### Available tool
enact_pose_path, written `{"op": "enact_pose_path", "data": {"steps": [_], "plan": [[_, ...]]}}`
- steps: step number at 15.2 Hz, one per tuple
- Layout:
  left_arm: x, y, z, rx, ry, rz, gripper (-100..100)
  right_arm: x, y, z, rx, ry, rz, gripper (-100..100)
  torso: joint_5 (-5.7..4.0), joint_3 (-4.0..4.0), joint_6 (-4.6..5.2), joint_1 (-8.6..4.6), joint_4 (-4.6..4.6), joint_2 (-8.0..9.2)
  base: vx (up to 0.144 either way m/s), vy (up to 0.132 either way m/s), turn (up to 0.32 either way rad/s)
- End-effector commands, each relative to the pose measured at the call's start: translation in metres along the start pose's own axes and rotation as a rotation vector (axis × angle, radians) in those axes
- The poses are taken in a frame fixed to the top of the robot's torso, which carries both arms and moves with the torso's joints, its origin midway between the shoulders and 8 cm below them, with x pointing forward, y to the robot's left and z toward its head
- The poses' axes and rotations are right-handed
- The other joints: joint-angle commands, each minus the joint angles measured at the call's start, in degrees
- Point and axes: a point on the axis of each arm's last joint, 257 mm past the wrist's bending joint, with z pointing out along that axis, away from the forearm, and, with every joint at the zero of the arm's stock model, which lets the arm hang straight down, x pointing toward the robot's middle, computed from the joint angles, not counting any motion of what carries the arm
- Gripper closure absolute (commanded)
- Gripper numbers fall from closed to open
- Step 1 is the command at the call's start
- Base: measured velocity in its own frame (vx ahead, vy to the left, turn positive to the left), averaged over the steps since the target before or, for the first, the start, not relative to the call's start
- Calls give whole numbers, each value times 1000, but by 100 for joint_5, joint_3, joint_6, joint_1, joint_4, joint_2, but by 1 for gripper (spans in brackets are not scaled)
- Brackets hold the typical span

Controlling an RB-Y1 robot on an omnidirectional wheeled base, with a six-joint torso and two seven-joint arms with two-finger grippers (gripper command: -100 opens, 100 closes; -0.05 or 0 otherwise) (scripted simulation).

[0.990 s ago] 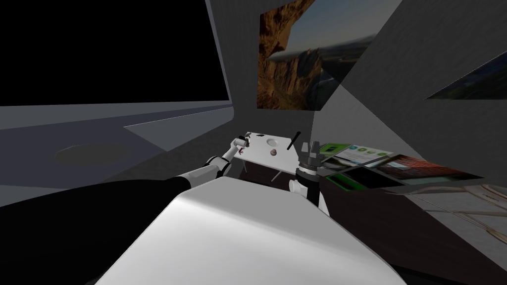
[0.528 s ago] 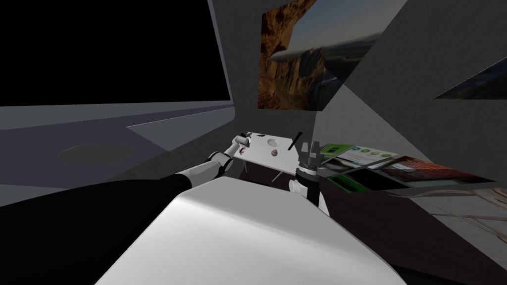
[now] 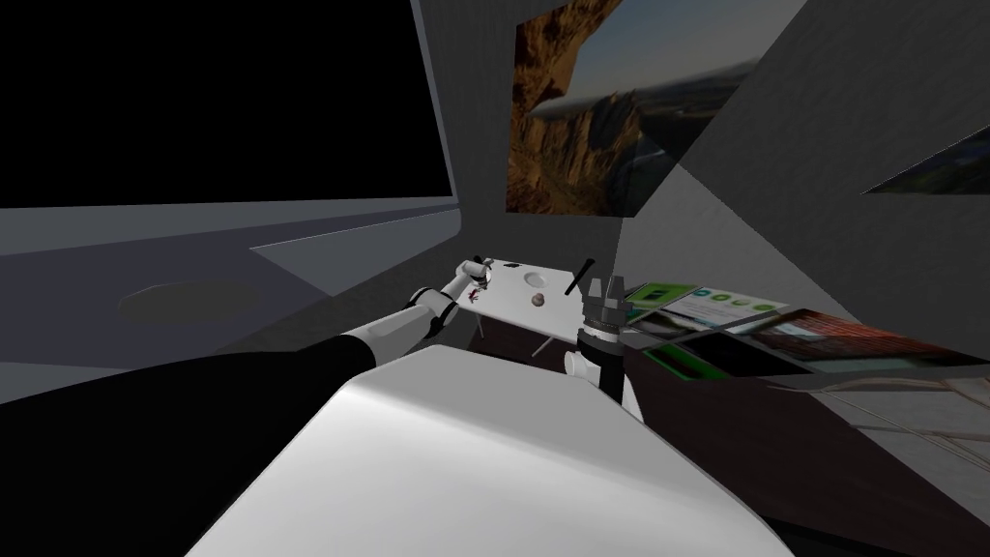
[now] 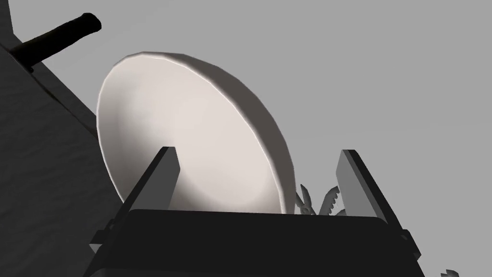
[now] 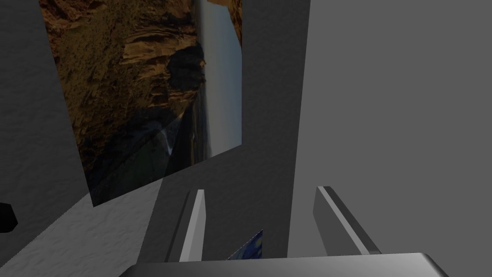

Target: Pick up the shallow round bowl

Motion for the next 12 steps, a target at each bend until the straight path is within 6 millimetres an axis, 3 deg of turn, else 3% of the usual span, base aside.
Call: {"op": "enact_pose_path", "data": {"steps": [1, 10, 12], "plan": [[-2, 5, -2, -37, -22, -10, -100, 0, 0, 0, 0, 0, 0, 0, 0, 0, 0, 0, 0, 0, 8, 15, 17], [-6, 19, -13, -139, -88, -42, -100, 0, 0, 0, 0, 0, 0, 0, 0, 0, 0, 0, 0, 1, 9, 13, 17], [-23, 25, -2, -140, -101, -64, -100, 0, 0, 0, 0, 0, 0, 0, 0, 0, 2, -3, -1, 0, 21, 0, -133]]}}
